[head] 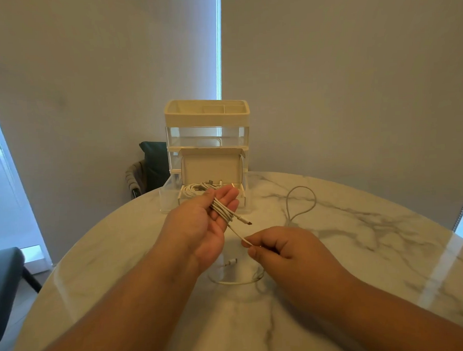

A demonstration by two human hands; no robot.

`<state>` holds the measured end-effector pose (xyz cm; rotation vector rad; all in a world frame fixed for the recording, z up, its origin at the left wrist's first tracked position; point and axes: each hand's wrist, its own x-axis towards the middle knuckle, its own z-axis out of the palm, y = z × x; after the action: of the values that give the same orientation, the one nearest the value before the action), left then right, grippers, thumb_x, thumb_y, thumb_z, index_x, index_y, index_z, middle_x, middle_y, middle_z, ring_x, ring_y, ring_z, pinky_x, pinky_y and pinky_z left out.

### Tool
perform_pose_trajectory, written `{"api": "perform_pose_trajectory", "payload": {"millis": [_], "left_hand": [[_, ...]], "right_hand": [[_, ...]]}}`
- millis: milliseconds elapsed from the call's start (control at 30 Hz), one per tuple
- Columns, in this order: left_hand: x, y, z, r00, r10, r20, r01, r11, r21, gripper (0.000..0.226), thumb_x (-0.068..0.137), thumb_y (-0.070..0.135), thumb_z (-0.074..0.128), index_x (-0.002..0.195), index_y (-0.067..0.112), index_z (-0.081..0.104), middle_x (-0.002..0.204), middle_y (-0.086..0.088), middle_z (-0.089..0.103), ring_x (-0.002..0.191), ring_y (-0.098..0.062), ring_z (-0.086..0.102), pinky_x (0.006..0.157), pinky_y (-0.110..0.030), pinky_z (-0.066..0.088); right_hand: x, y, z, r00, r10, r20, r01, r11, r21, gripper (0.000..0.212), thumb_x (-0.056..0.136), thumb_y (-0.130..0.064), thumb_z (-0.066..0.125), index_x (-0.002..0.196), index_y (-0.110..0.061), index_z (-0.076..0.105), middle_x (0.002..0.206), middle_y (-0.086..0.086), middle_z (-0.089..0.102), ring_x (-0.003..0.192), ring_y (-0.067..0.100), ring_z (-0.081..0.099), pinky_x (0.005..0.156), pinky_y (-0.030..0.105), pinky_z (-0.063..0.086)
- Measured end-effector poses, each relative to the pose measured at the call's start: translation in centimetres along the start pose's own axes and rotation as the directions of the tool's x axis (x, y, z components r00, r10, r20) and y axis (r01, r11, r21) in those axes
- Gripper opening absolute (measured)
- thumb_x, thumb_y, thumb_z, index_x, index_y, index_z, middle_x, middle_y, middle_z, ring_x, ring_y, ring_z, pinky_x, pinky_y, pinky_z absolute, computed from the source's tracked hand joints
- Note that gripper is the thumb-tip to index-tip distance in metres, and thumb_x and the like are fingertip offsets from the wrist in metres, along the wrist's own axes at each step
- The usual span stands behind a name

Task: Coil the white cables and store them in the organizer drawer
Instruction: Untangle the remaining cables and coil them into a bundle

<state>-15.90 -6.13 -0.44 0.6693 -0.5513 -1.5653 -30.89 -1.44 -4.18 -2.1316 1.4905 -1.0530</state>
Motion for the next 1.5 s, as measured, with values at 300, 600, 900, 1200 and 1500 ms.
{"api": "perform_pose_trajectory", "payload": {"millis": [300,600,900,1200,1500], "left_hand": [[0.9,-2.6,-0.3,0.994,0.072,0.079,-0.086,0.978,0.190,0.021,0.102,0.013,0.049,0.107,-0.002,0.062,0.097,-0.015,0.076,0.089,-0.022,0.075,0.078,-0.028,0.060],[0.3,-3.4,-0.7,0.940,0.185,0.288,-0.342,0.548,0.764,0.015,0.099,0.027,0.056,0.092,0.023,0.070,0.088,0.006,0.076,0.081,0.000,0.071,0.074,-0.017,0.055],[-0.1,-3.3,-0.6,0.914,-0.037,0.404,-0.378,0.282,0.882,0.022,0.092,0.016,0.058,0.078,0.006,0.071,0.059,0.003,0.065,0.054,-0.003,0.058,0.060,-0.021,0.047],[-0.4,-2.1,-1.1,0.818,-0.338,0.467,-0.247,0.527,0.813,0.031,0.084,0.016,0.053,0.103,-0.007,0.060,0.095,-0.020,0.062,0.081,-0.028,0.061,0.080,-0.040,0.051],[-0.2,-2.0,-1.5,0.755,-0.411,0.511,-0.376,0.367,0.851,0.017,0.084,0.018,0.061,0.098,0.019,0.069,0.094,-0.002,0.071,0.093,-0.020,0.068,0.099,-0.048,0.050]], "right_hand": [[-0.3,0.0,-0.4,0.997,-0.020,0.075,0.026,0.996,-0.084,0.016,0.096,-0.025,0.058,0.098,-0.025,0.074,0.082,-0.018,0.068,0.082,-0.002,0.060,0.071,0.015,0.044],[-0.6,-1.0,-1.7,0.997,-0.066,0.036,0.075,0.899,-0.432,0.025,0.095,-0.035,0.048,0.111,-0.039,0.066,0.093,-0.021,0.056,0.089,0.003,0.054,0.078,0.023,0.048],[-0.2,-0.6,-3.3,0.982,-0.189,0.006,0.170,0.870,-0.462,0.032,0.082,-0.049,0.042,0.096,-0.048,0.071,0.071,-0.019,0.051,0.074,0.003,0.051,0.063,0.021,0.039],[-0.4,0.0,-3.6,0.968,-0.225,-0.114,0.157,0.890,-0.429,0.006,0.083,-0.031,0.068,0.082,-0.035,0.070,0.073,-0.020,0.054,0.082,-0.001,0.051,0.065,0.012,0.036],[-0.4,0.4,-3.9,0.969,-0.231,-0.091,0.172,0.890,-0.422,0.011,0.085,-0.029,0.068,0.088,-0.038,0.073,0.076,-0.023,0.055,0.087,-0.002,0.052,0.066,0.011,0.038]]}}
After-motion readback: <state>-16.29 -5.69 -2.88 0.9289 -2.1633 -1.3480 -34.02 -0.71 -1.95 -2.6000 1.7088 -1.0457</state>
